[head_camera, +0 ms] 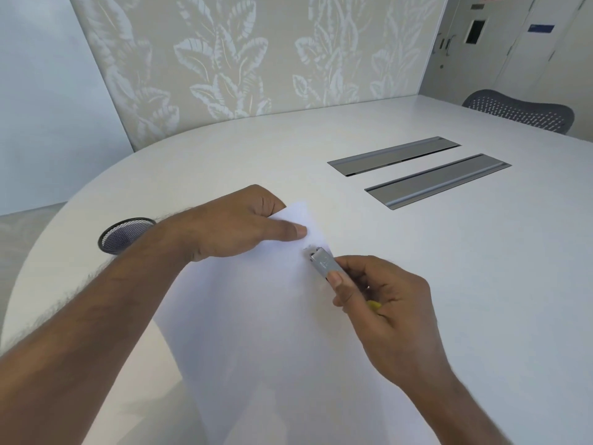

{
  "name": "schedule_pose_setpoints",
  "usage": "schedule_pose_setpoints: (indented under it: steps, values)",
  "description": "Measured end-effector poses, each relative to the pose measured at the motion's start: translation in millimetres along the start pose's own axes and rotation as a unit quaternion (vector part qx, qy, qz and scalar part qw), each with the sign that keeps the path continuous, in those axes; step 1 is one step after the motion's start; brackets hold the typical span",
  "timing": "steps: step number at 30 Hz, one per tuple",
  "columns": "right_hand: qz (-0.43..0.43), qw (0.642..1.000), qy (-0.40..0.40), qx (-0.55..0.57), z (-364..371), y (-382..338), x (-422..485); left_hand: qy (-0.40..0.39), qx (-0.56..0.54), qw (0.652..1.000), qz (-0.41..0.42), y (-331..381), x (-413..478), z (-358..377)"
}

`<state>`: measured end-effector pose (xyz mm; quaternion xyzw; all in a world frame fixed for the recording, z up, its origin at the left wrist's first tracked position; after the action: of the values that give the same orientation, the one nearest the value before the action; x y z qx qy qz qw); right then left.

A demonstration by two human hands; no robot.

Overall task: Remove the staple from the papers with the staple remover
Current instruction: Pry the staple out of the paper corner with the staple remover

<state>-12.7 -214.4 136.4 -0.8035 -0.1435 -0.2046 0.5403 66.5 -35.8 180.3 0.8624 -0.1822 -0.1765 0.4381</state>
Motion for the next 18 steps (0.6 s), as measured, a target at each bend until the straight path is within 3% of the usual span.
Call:
schedule_pose_setpoints:
  steps: [9, 18]
  values:
    - [-0.023, 0.999, 0.034, -0.020, 3.1, -3.0, -2.3, 0.007, -0.025, 1.000, -0.015, -5.5, -4.3, 5.0]
    - [-0.059, 0.997, 0.005, -0.047, 8.1, 1.1, 5.2, 0.014, -0.034, 0.999, -0.020, -17.4, 4.3, 15.2]
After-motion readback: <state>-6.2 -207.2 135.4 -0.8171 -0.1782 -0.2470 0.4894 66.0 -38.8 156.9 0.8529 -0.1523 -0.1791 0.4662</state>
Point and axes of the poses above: each hand's wrist, its own x-axis towards the middle knuckle, its own z-axis out of the palm, y = z × x, the point moved 6 cm from there along x, towards the middle knuckle, and after that the axes turned 1 degree about -z, right-handed, at the moved point
